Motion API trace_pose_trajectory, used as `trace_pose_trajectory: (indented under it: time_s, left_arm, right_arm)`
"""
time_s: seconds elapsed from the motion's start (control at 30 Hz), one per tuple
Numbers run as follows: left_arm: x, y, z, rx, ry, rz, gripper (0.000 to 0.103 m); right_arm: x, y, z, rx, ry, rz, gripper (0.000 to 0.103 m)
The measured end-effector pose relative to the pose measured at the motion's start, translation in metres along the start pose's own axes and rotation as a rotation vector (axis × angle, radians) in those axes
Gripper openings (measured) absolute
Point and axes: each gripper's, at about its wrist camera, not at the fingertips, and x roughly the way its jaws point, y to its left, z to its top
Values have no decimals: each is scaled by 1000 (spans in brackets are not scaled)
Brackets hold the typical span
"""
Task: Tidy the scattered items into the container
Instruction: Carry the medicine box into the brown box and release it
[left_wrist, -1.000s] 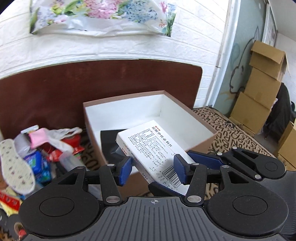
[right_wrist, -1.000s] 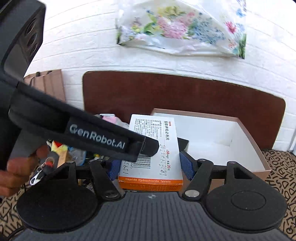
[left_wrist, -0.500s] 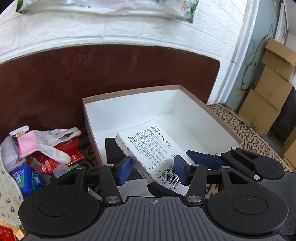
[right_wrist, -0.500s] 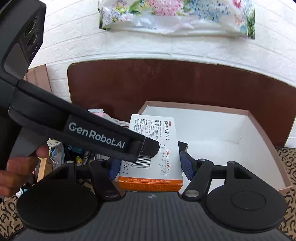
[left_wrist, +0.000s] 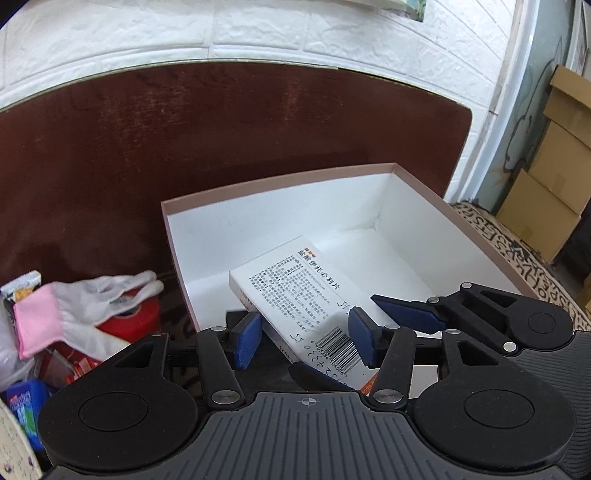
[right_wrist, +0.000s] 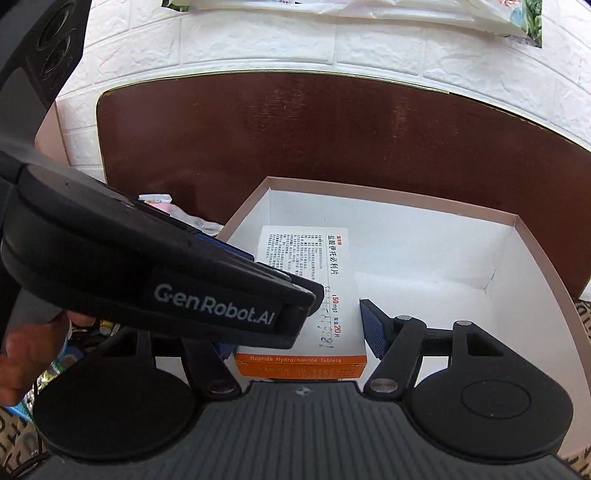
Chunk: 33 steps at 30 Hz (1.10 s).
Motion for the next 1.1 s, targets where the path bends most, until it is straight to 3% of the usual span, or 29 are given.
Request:
trace_pose_trajectory:
  time_s: [0.3, 0.5, 0.63, 0.8, 1.1]
  left_arm:
    - [14, 3, 17, 30, -35, 53, 69]
    - [20, 1, 37, 52, -40, 78, 72]
    - [25, -2, 45, 58, -48, 94, 80]
    - [21, 2, 47, 39, -50, 98, 82]
    - [-8, 5, 36, 28, -73, 80, 86]
  right_arm:
    - [21, -6, 12, -4, 1, 7, 72]
    - [32, -21, 25, 63, 11, 18, 72]
    - [38, -23, 28, 68, 25, -40, 95]
    - [35, -22, 25, 64, 32, -68, 96]
    - [10, -2, 15, -28, 21, -23, 98]
